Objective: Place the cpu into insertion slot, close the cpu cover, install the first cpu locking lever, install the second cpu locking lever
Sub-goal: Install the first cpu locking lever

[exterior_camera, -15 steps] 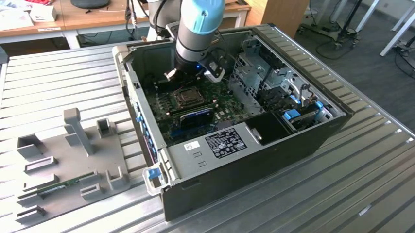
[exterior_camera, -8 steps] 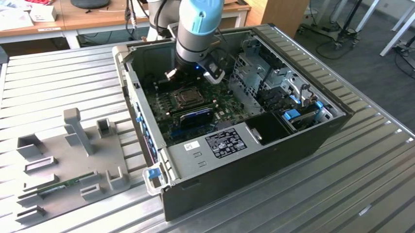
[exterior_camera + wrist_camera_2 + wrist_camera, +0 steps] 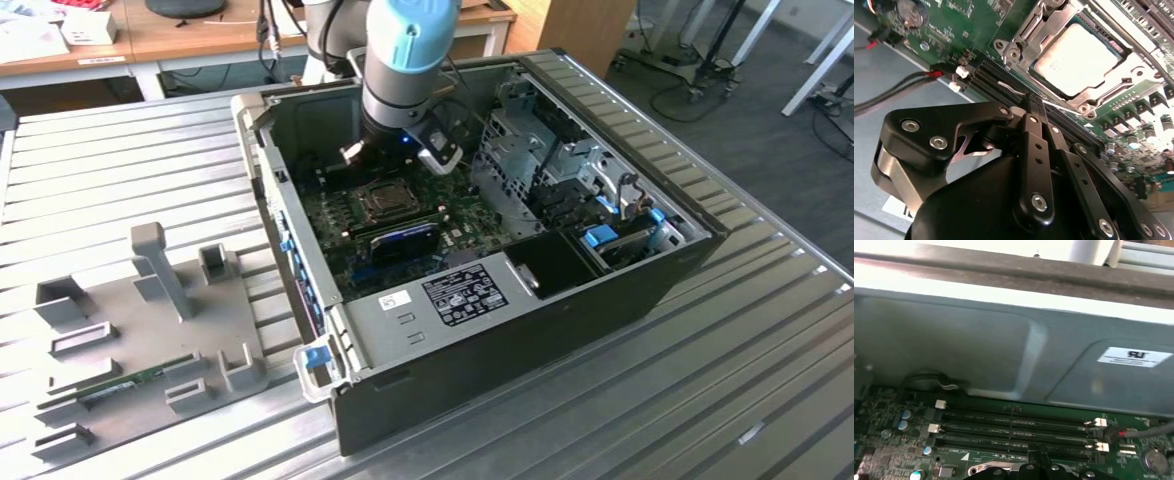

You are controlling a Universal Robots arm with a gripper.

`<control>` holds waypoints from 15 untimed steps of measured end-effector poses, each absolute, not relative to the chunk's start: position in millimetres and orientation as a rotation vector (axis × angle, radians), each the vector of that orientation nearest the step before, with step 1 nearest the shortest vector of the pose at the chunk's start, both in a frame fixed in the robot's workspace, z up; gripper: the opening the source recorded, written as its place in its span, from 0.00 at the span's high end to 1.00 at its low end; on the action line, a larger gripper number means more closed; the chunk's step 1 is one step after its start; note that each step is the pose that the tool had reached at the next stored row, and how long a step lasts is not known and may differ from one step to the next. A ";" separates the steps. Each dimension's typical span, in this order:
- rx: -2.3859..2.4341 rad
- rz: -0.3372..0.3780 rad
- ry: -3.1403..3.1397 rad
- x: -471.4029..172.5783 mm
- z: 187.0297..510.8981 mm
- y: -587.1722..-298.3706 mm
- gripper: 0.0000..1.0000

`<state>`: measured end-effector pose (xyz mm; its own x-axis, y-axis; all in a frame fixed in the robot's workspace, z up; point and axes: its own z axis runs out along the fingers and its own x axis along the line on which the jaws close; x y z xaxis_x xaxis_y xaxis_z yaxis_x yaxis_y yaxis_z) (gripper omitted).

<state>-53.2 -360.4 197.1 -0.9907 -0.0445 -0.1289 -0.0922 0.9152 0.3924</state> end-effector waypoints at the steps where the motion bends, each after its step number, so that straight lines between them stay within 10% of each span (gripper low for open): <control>1: -0.095 0.613 2.958 -53.2 197.2 -360.3 0.90; 15: -0.064 0.617 2.954 -54.2 197.2 -355.2 0.90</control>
